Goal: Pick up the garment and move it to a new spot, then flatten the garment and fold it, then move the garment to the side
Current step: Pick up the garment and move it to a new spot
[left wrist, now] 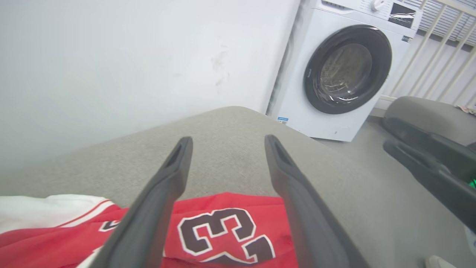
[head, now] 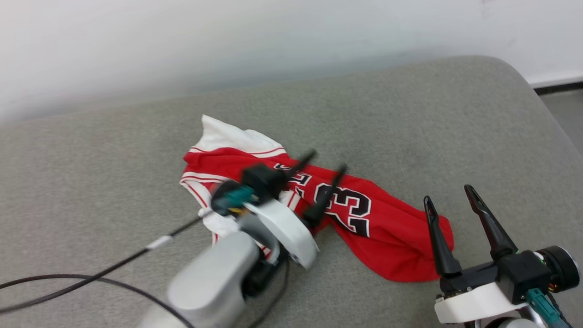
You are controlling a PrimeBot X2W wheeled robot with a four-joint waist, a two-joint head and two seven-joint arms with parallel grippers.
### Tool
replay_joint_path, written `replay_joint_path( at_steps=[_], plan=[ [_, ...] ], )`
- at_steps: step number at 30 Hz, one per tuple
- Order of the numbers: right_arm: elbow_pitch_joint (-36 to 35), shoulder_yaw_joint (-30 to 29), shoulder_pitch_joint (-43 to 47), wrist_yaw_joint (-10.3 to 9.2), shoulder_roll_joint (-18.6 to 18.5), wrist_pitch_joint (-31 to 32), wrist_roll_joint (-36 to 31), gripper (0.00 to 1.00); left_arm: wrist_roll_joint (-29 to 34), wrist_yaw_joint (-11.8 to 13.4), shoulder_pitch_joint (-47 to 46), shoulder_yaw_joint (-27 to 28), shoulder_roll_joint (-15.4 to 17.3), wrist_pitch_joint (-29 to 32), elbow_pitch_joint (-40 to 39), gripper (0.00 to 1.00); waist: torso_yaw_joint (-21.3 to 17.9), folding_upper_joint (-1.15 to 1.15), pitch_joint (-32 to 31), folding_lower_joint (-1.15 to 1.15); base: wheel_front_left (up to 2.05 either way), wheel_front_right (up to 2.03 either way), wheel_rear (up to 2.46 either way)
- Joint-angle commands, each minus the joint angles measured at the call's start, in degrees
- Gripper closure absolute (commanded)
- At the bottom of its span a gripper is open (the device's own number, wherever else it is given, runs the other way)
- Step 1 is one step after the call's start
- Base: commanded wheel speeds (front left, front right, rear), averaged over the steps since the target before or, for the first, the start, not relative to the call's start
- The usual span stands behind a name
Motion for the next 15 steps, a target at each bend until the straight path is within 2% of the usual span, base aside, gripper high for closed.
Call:
replay_joint_path(
  at_steps=[1,4,9,13,15],
  plan=[
    [0.05,-0.04,0.69,-0.03,0.11,-0.1,-0.16,0.0,1.41,1.28,1.12,3.44,1.39,-0.35,-2.5,0.0,2.42,0.0,-2.27,0.0,0.0,0.0,0.0],
    [0.0,-0.74,1.14,-0.04,0.1,-0.1,-0.4,0.0,3.79,3.64,6.45,12.88,4.26,-0.27,-8.5,0.0,4.24,0.0,-3.53,0.0,0.0,0.0,0.0],
    [-0.27,-1.08,2.12,-0.04,0.1,-0.1,-0.58,0.0,7.97,5.35,15.96,25.15,7.78,-0.3,-16.51,0.0,6.77,0.0,-4.71,0.0,0.0,0.0,0.0],
    [-0.55,-0.54,2.36,-0.03,0.11,-0.1,-0.27,0.0,10.67,4.23,23.24,30.24,8.98,-0.3,-19.85,0.0,7.95,0.0,-5.24,0.0,0.0,0.0,0.0],
    [-0.76,-0.27,2.12,-0.04,0.1,-0.1,-0.22,0.0,11.59,3.75,26.56,31.57,8.57,-0.31,-21.1,0.0,8.27,0.0,-5.45,0.0,0.0,0.0,0.0]
  ],
)
